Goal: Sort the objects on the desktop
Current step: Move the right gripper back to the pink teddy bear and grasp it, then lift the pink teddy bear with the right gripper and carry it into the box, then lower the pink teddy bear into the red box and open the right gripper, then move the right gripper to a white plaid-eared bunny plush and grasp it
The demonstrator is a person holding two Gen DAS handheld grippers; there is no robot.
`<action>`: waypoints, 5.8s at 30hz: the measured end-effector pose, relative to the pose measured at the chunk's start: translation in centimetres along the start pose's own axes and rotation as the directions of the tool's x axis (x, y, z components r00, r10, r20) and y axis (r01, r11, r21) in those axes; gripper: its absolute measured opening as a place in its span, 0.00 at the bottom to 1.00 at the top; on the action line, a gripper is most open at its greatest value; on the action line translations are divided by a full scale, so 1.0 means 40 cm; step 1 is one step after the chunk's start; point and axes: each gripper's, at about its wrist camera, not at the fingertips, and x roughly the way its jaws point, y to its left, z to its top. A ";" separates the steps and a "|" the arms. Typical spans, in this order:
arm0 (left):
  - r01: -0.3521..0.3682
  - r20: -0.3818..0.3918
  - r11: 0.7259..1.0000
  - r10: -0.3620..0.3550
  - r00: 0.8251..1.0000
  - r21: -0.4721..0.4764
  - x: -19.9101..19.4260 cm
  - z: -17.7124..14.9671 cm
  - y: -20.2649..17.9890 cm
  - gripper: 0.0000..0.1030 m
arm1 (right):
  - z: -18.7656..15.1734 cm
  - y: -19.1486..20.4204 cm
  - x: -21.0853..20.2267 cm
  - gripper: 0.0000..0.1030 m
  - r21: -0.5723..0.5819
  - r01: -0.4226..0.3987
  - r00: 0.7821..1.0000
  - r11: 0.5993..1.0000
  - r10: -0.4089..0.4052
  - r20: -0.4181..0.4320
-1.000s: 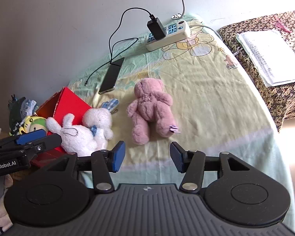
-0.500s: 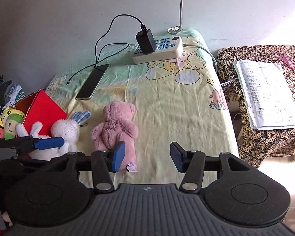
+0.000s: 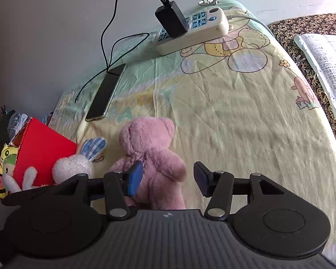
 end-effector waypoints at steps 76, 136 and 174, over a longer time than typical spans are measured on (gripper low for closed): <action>-0.131 0.326 0.980 0.077 0.942 0.148 -0.558 -0.148 0.458 0.42 | -0.121 0.671 -0.019 0.45 -0.103 -0.324 0.917 0.941 0.339 0.209; -0.034 0.095 0.992 0.046 0.994 -0.125 -0.376 -0.102 0.608 0.47 | -0.201 0.649 0.053 0.27 -0.052 -0.076 0.961 0.996 0.087 0.261; -0.299 0.069 0.951 0.305 0.950 -0.081 -0.412 -0.107 0.516 0.48 | -0.225 0.634 0.031 0.27 -0.059 -0.061 0.968 0.996 0.073 0.239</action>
